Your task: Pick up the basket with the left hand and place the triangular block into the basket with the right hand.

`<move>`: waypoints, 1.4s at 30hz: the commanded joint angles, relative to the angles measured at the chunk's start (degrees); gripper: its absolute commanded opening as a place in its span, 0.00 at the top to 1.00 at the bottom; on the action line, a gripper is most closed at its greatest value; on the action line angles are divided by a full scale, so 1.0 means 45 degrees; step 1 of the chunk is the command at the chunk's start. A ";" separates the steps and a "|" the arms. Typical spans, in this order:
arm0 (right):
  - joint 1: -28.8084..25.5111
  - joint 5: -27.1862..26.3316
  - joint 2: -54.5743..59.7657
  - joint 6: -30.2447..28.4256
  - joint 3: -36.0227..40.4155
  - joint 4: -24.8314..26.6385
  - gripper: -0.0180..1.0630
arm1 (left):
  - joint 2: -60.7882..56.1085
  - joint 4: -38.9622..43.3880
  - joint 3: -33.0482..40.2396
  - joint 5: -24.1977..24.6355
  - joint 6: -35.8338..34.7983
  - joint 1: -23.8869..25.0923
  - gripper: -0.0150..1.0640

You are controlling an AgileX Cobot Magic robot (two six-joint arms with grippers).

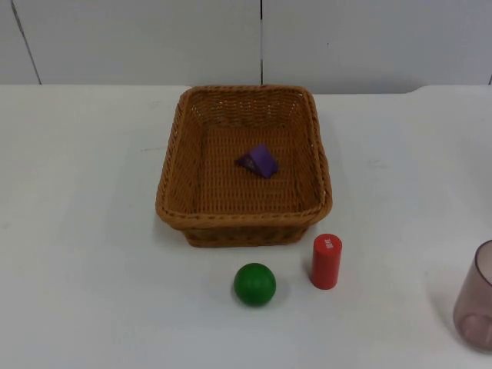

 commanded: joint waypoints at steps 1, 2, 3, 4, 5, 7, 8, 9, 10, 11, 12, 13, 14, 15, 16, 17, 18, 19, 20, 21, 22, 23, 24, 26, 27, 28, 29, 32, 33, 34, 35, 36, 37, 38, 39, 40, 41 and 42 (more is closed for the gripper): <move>-0.0075 -0.0004 -0.0207 0.0080 -0.0016 -0.0952 0.01 | -0.0027 -0.0143 0.0040 0.0164 -0.0071 0.0034 0.01; -0.0075 -0.0004 -0.0207 0.0080 -0.0016 -0.0952 0.01 | -0.0027 -0.0143 0.0040 0.0164 -0.0071 0.0034 0.01; -0.0075 0.0058 -0.0339 -0.0068 -0.0016 -0.1207 0.01 | -0.0027 -0.0143 0.0040 0.0284 -0.0071 0.0034 0.01; -0.0075 0.0058 -0.0550 -0.0338 0.0013 -0.1232 0.01 | -0.0027 -0.0117 0.0040 0.0391 -0.0001 0.0034 0.01; -0.0075 -0.0052 -0.0926 -0.0564 0.0074 -0.1261 0.01 | -0.0027 -0.0055 0.0040 0.0505 0.0092 0.0034 0.01; -0.0075 -0.0776 -0.2127 -0.0595 0.0330 -0.1746 0.01 | -0.0139 -0.0055 0.0040 0.0530 0.0268 0.0034 0.01; -0.0075 -0.1013 -0.2720 -0.0595 0.0493 -0.1957 0.01 | -0.0253 -0.0055 0.0071 0.0469 0.0268 0.0034 0.01; -0.0075 -0.1013 -0.2720 -0.0595 0.0493 -0.1957 0.01 | -0.0253 -0.0055 0.0071 0.0469 0.0268 0.0034 0.01; -0.0075 -0.1100 -0.3461 -0.0595 0.0600 -0.2270 0.01 | -0.0405 -0.0055 0.0071 0.0437 0.0329 0.0034 0.01; -0.0075 -0.1121 -0.4231 -0.0658 0.0735 -0.2549 0.01 | -0.0528 -0.0055 0.0071 0.0437 0.0404 0.0034 0.01; -0.0075 -0.1153 -0.4999 -0.0886 0.0839 -0.2760 0.01 | -0.0737 -0.0055 0.0071 0.0437 0.0621 0.0034 0.01; -0.0075 -0.1153 -0.4999 -0.0886 0.0839 -0.2760 0.01 | -0.0737 -0.0055 0.0071 0.0437 0.0621 0.0034 0.01; -0.0075 -0.1153 -0.5615 -0.1153 0.0943 -0.2794 0.01 | -0.0955 -0.0055 0.0071 0.0437 0.0784 0.0034 0.01; -0.0075 -0.1124 -0.6320 -0.1460 0.1061 -0.2934 0.01 | -0.1220 -0.0055 0.0071 0.0437 0.0809 0.0034 0.01; -0.0075 -0.1078 -0.6996 -0.1768 0.1153 -0.2932 0.01 | -0.1536 -0.0086 0.0071 0.0437 0.0809 0.0034 0.01; -0.0075 -0.1018 -0.7530 -0.1874 0.1272 -0.2932 0.01 | -0.1834 -0.0133 0.0071 0.0466 0.0809 0.0034 0.01; -0.0075 -0.1018 -0.7530 -0.1874 0.1272 -0.2932 0.01 | -0.1834 -0.0133 0.0071 0.0466 0.0809 0.0034 0.01; -0.0075 -0.0961 -0.8426 -0.1874 0.1508 -0.2932 0.01 | -0.2219 -0.0165 0.0080 0.0548 0.0841 0.0034 0.01; -0.0075 -0.0887 -0.8965 -0.1874 0.1654 -0.2878 0.01 | -0.2743 -0.0264 0.0146 0.0644 0.0986 0.0034 0.01; -0.0075 -0.0733 -0.9368 -0.1874 0.1762 -0.2878 0.01 | -0.3209 -0.0336 0.0264 0.0666 0.0986 0.0034 0.01; -0.0075 -0.0534 -0.9803 -0.1874 0.1841 -0.2675 0.01 | -0.3708 -0.0460 0.0474 0.0666 0.0986 0.0034 0.01; -0.0075 -0.0372 -1.0193 -0.1874 0.1948 -0.2605 0.01 | -0.4235 -0.0545 0.0731 0.0641 0.0986 0.0034 0.01; -0.0075 -0.0372 -1.0193 -0.1874 0.1948 -0.2605 0.01 | -0.4235 -0.0545 0.0731 0.0641 0.0986 0.0034 0.01; -0.0075 -0.0092 -1.0797 -0.1874 0.2122 -0.2300 0.01 | -0.5183 -0.0686 0.1207 0.0622 0.0931 0.0034 0.01; -0.0075 -0.0068 -1.1086 -0.1874 0.2204 -0.2128 0.01 | -0.5697 -0.0663 0.1445 0.0622 0.0793 0.0034 0.01; -0.0075 -0.0060 -1.1347 -0.1995 0.2291 -0.1960 0.01 | -0.6112 -0.0580 0.1651 0.0575 0.0620 0.0034 0.01; -0.0075 -0.0060 -1.1523 -0.2064 0.2360 -0.1806 0.01 | -0.6596 -0.0528 0.1772 0.0567 0.0598 0.0093 0.01; -0.0075 -0.0038 -1.1783 -0.2566 0.2438 -0.1178 0.01 | -0.7463 -0.0261 0.1865 0.0567 0.0598 0.0741 0.01; -0.0103 -0.0061 -1.1862 -0.2912 0.2438 -0.0710 0.01 | -0.7808 -0.0078 0.1865 0.0490 0.0685 0.1310 0.01; -0.0103 -0.0061 -1.1888 -0.3222 0.2438 -0.0245 0.01 | -0.8226 0.0014 0.1865 0.0385 0.0797 0.1771 0.01; -0.0103 -0.0061 -1.1888 -0.3433 0.2438 0.0230 0.01 | -0.8625 -0.0009 0.1865 0.0169 0.1050 0.2250 0.01; -0.0103 -0.0061 -1.1888 -0.3433 0.2438 0.0230 0.01 | -0.8625 -0.0009 0.1865 0.0169 0.1050 0.2250 0.01; -0.0103 -0.0061 -1.1888 -0.3644 0.2438 0.0628 0.01 | -0.8917 -0.0068 0.1865 -0.0051 0.1614 0.2691 0.01; -0.0103 -0.0002 -1.1910 -0.3868 0.2438 0.0856 0.01 | -0.9229 -0.0323 0.1865 -0.0318 0.2134 0.3059 0.01; -0.0103 0.0081 -1.1910 -0.4083 0.2438 0.1036 0.01 | -0.9480 -0.0629 0.1865 -0.0494 0.2529 0.3222 0.01; -0.0103 0.0231 -1.1971 -0.4230 0.2438 0.1097 0.01 | -0.9716 -0.0865 0.1865 -0.0600 0.2912 0.3287 0.01; -0.0103 0.0231 -1.1971 -0.4230 0.2438 0.1097 0.01 | -0.9716 -0.0865 0.1865 -0.0600 0.2912 0.3287 0.01; -0.0103 0.0261 -1.2134 -0.4295 0.2438 0.1127 0.01 | -0.9886 -0.1212 0.1865 -0.0591 0.3471 0.3287 0.01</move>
